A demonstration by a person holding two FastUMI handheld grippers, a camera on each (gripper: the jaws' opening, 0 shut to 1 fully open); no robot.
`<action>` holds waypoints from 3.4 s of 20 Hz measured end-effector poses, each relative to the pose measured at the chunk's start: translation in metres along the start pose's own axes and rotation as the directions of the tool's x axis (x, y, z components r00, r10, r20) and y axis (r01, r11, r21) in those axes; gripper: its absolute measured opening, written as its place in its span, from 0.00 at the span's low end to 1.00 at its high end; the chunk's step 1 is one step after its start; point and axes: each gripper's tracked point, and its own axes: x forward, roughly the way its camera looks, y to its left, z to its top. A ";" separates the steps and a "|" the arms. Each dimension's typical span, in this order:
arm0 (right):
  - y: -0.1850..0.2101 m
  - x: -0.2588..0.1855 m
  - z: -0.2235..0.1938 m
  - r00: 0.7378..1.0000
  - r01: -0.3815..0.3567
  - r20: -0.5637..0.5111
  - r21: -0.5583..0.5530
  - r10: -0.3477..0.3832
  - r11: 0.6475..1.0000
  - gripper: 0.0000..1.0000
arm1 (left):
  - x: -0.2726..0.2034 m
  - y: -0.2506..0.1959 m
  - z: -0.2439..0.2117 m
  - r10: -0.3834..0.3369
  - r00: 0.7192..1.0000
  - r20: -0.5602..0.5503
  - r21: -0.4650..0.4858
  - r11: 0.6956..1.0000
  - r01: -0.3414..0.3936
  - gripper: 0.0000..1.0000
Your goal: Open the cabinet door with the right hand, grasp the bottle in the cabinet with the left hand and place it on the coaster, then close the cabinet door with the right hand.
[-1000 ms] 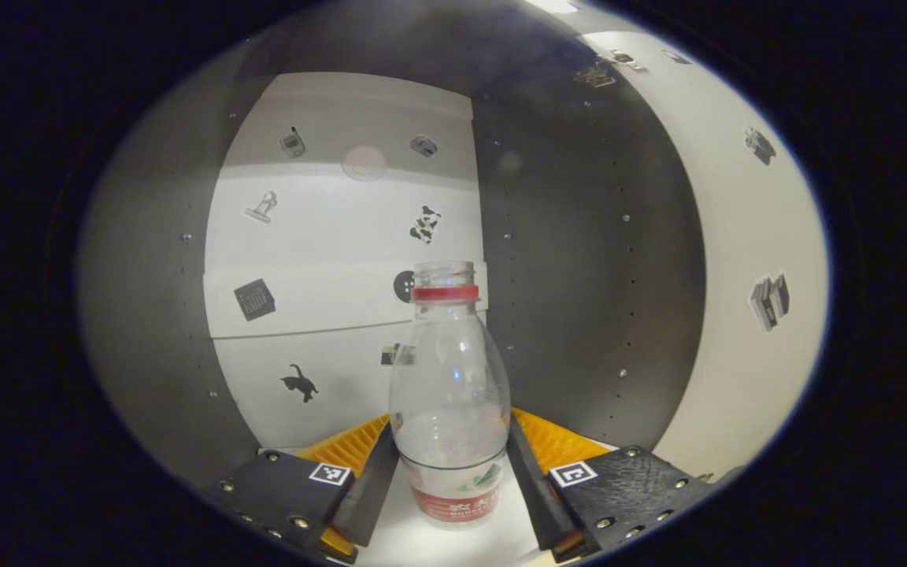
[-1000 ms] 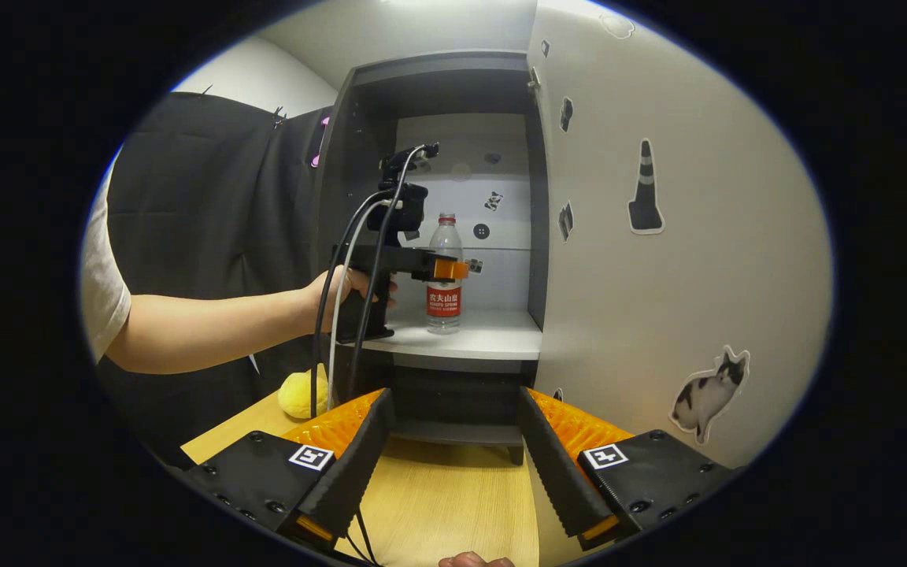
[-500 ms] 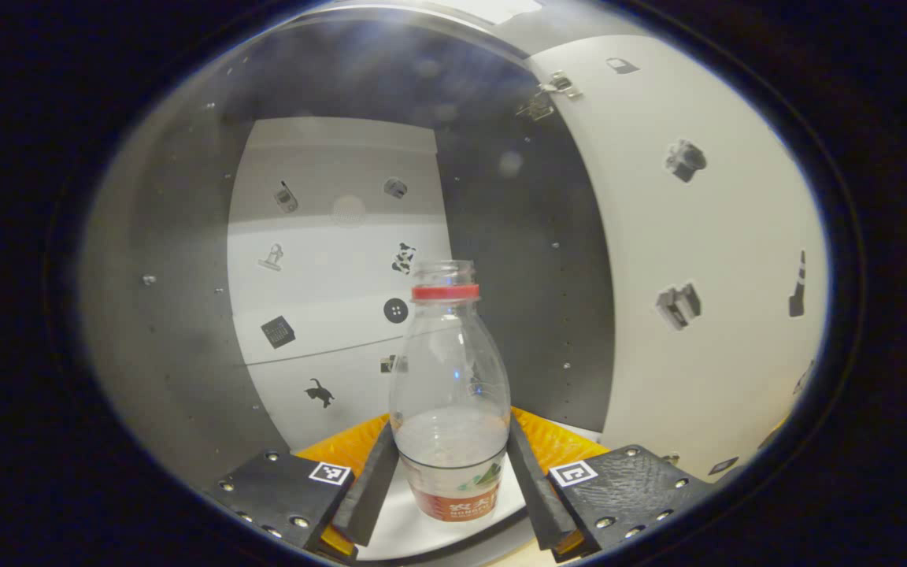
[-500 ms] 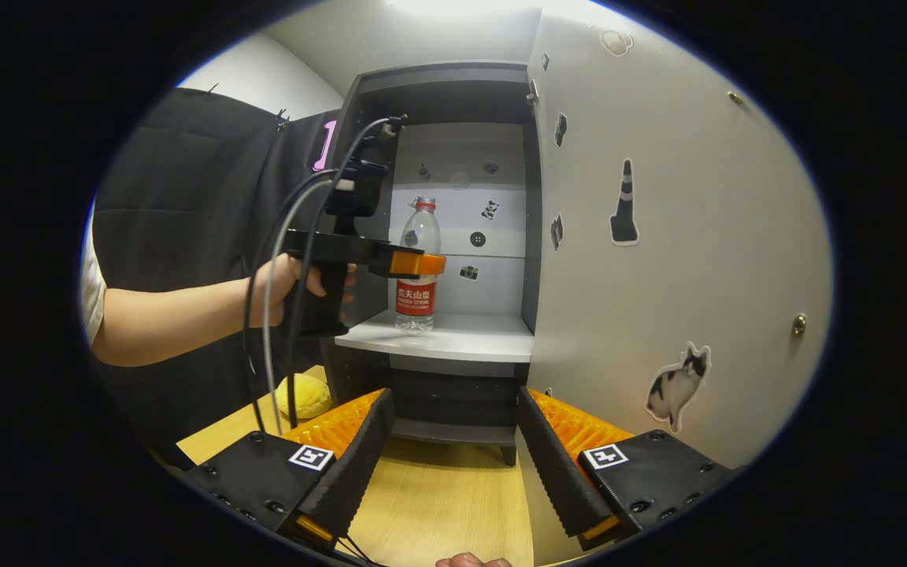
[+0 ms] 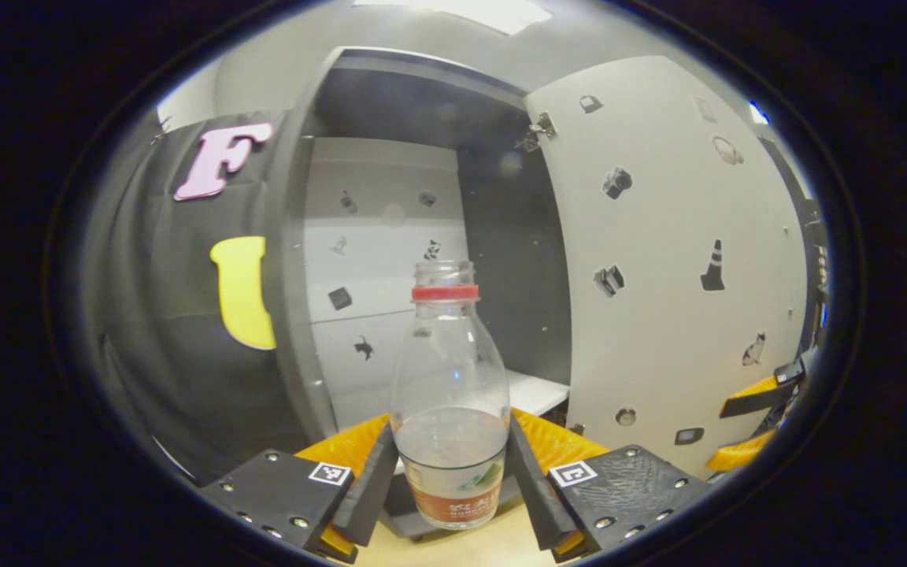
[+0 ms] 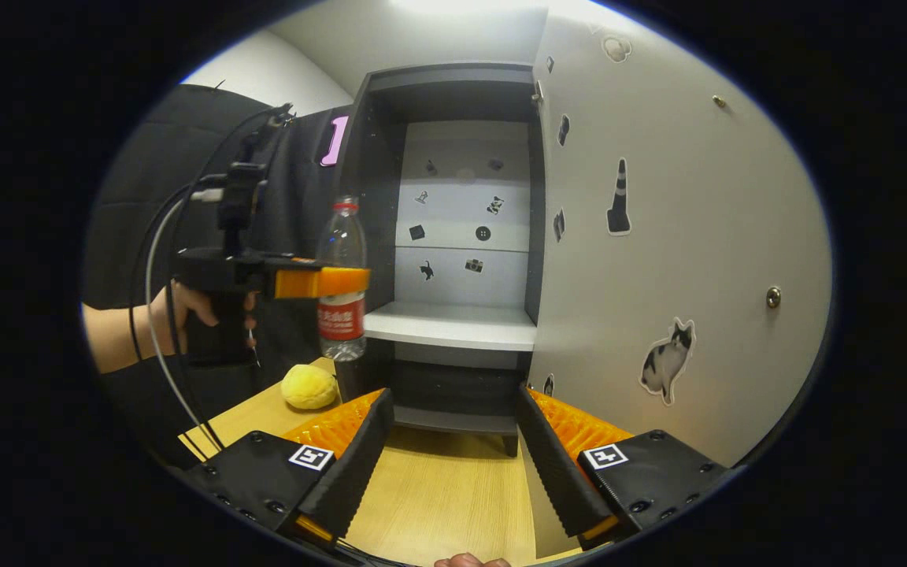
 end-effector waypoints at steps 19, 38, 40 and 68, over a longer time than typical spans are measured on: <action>0.015 -0.036 -0.005 0.994 -0.105 0.012 -0.007 0.105 0.994 0.99 | -0.172 -0.016 -0.241 0.355 0.916 -0.186 -0.128 0.916 -0.381 0.74; 0.040 -0.063 -0.090 0.941 -0.298 -0.170 0.000 0.294 0.955 0.99 | -0.172 -0.033 -0.343 0.512 0.845 -0.156 -0.055 0.849 -0.525 0.77; 0.044 -0.063 -0.087 0.937 -0.312 -0.162 -0.002 0.308 0.950 0.95 | -0.174 -0.031 -0.341 0.522 0.837 -0.165 -0.058 0.842 -0.536 0.77; 0.021 -0.136 0.023 0.909 -0.417 0.009 0.040 0.417 0.908 0.93 | -0.249 -0.079 -0.066 0.562 0.827 -0.019 -0.082 0.823 -0.562 0.91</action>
